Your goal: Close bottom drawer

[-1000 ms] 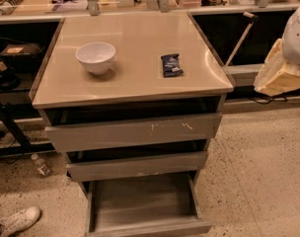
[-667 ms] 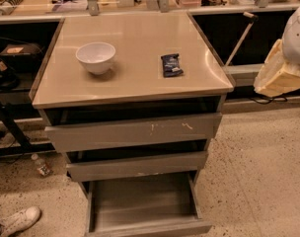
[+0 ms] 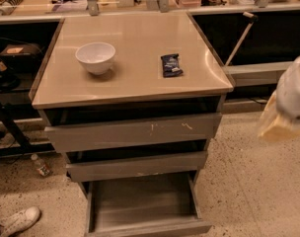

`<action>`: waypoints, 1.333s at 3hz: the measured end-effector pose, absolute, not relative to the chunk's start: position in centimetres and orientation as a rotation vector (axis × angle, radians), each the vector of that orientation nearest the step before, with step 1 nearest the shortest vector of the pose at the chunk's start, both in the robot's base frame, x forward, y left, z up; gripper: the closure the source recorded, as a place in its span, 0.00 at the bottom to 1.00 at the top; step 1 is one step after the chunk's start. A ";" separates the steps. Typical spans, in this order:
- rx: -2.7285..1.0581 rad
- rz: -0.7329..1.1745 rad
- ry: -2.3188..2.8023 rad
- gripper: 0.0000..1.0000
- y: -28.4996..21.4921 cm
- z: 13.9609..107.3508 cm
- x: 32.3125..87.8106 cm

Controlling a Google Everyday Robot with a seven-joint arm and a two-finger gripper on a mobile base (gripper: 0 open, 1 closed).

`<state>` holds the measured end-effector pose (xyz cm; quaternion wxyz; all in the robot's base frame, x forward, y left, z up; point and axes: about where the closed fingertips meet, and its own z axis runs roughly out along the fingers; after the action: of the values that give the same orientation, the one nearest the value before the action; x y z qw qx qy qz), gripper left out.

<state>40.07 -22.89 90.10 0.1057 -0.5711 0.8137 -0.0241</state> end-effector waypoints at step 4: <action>-1.713 0.244 2.756 1.00 -24.4 71.4 31.8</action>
Offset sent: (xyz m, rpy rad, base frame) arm -0.1130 -0.0167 -0.2582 -0.0517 0.5527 -0.1057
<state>31.81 -24.38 71.39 -0.0563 -0.5256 0.8456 0.0749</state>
